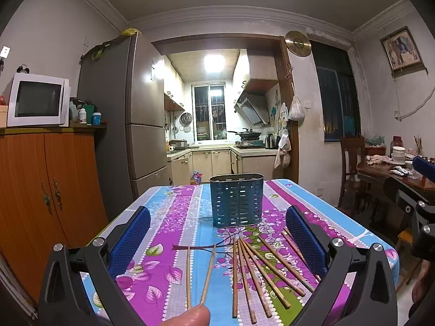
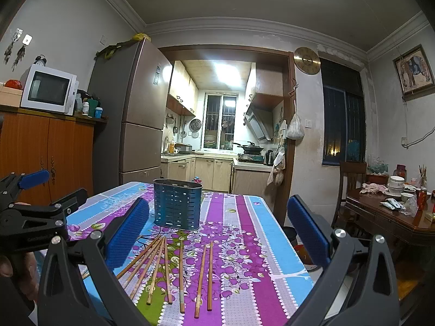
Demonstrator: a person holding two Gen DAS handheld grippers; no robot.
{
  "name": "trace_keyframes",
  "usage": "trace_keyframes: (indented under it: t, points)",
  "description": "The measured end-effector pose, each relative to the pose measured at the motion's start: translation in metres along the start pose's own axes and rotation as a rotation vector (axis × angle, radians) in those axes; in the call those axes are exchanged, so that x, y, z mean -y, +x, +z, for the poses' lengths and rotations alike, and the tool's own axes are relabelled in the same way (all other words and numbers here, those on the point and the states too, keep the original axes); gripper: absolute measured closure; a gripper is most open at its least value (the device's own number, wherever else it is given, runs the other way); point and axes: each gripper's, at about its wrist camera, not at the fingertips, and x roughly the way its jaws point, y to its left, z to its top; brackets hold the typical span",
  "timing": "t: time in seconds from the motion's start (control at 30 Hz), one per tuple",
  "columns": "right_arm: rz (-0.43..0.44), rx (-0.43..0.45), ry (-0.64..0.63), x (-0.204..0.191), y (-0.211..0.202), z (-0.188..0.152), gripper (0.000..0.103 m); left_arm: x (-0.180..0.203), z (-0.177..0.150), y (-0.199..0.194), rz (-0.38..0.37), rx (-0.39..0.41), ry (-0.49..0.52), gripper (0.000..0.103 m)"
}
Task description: Organize utensils
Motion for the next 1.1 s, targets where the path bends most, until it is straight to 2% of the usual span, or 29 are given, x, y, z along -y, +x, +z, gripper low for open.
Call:
trace_keyframes:
  t: [1.1]
  points:
    - [0.005,0.001,-0.005,-0.004,-0.005,0.003,0.005,-0.002,0.004,-0.002,-0.003,-0.003,-0.002,0.003]
